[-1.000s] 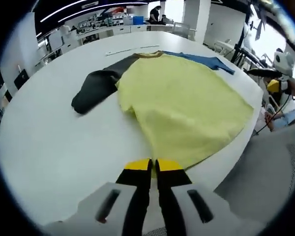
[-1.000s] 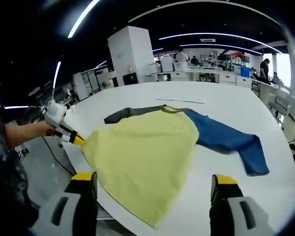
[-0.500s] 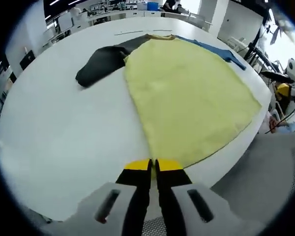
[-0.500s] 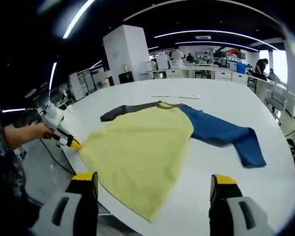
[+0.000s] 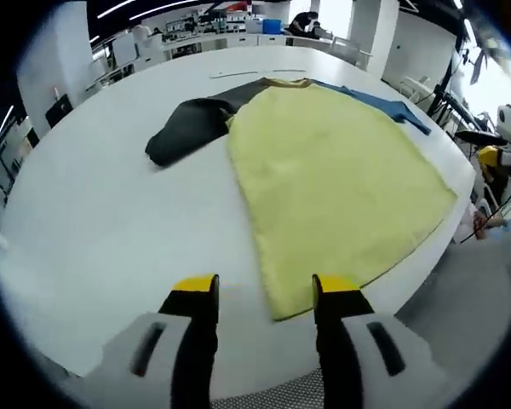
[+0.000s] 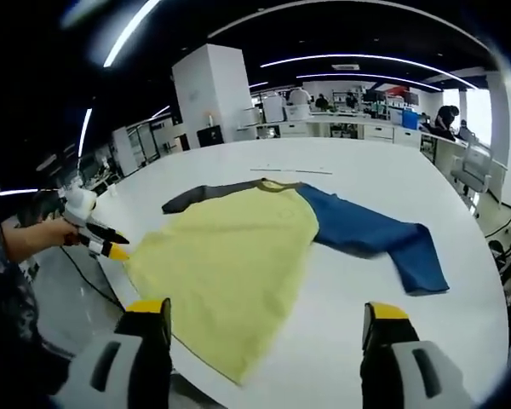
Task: Fold the garment on the visible template until the final outline fits inside the template.
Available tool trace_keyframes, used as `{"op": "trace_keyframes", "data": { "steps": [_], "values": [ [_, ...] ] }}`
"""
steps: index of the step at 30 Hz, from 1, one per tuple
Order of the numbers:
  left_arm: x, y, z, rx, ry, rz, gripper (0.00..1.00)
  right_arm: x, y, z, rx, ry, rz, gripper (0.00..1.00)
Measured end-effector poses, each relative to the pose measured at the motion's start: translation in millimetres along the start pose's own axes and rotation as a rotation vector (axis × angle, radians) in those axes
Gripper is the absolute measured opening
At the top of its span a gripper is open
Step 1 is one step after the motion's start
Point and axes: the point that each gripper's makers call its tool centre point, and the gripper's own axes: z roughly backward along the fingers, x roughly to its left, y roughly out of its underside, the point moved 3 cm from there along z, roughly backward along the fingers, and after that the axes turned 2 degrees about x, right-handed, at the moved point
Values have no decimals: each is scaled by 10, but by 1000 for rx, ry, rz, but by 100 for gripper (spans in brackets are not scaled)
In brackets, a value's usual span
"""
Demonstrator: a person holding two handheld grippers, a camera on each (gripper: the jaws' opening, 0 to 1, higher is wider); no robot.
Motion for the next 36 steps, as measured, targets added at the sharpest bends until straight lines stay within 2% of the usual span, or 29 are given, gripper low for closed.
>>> {"op": "trace_keyframes", "data": {
  "steps": [2,7,10,12,17,21,29,33,36],
  "values": [
    [-26,-61,30,-43,21,19,53,-59,-14,9,-4,16,-15,91],
    [37,-184,76,-109,-18,-7,68,-229,-49,26,-17,67,-72,87],
    [-24,-264,128,-153,-1,-7,75,-326,-63,29,-23,89,-86,86],
    [-64,-319,164,-180,-7,-43,80,-409,-80,31,-34,105,-109,85],
    [-149,-435,231,-244,15,-37,89,-629,-97,5,-42,163,-156,80],
    [-176,-495,270,-267,10,-58,94,-892,-71,-24,-29,246,-203,72],
    [-171,-568,323,-300,5,-69,99,-1216,-28,-97,-17,316,-282,65],
    [-175,-511,299,-264,5,-78,99,-1362,16,-150,-2,365,-312,59],
    [-178,-499,293,-261,5,-85,99,-1455,47,-182,14,404,-334,53]
  ]
}}
